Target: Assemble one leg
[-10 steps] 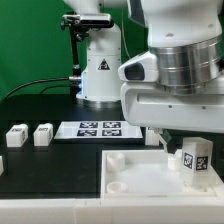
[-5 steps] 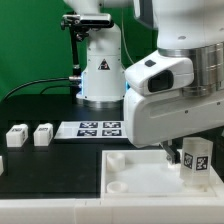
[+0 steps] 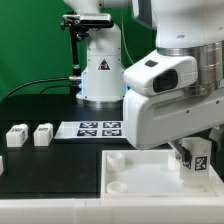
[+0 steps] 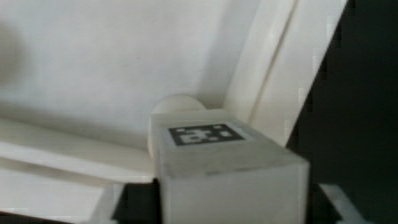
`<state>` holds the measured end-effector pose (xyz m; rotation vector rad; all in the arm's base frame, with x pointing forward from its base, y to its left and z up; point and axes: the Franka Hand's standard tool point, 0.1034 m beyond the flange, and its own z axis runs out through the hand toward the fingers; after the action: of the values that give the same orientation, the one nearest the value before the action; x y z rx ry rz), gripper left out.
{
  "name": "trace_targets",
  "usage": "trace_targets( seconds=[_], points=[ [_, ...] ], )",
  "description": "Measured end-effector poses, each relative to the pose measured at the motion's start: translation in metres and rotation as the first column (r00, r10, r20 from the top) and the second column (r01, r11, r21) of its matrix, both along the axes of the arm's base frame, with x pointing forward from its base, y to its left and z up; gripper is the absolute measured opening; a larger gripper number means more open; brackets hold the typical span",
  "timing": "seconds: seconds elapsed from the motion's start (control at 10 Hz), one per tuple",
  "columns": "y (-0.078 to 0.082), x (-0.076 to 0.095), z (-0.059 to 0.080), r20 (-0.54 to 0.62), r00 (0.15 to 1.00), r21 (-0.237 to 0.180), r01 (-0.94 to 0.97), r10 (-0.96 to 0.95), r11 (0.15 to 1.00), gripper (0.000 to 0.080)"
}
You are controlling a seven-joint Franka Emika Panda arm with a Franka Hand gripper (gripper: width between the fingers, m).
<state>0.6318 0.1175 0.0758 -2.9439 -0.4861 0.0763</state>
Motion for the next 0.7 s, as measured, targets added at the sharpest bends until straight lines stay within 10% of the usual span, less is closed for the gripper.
trace_targets(
  seconds=[0.1, 0.4, 0.7],
  points=[
    [-0.0017, 0.0001, -0.0004, 0.000, 1.000, -0.002, 0.001, -0.001, 1.000, 0.0296],
    [-0.0019, 0.0001, -0.0006, -0.007, 0.999, -0.006, 0.049, -0.049, 0.999, 0.0296],
    [-0.0019, 0.0027, -0.0029, -0.055, 0.860, -0.046, 0.506, -0.508, 0.861, 0.0296]
  ],
)
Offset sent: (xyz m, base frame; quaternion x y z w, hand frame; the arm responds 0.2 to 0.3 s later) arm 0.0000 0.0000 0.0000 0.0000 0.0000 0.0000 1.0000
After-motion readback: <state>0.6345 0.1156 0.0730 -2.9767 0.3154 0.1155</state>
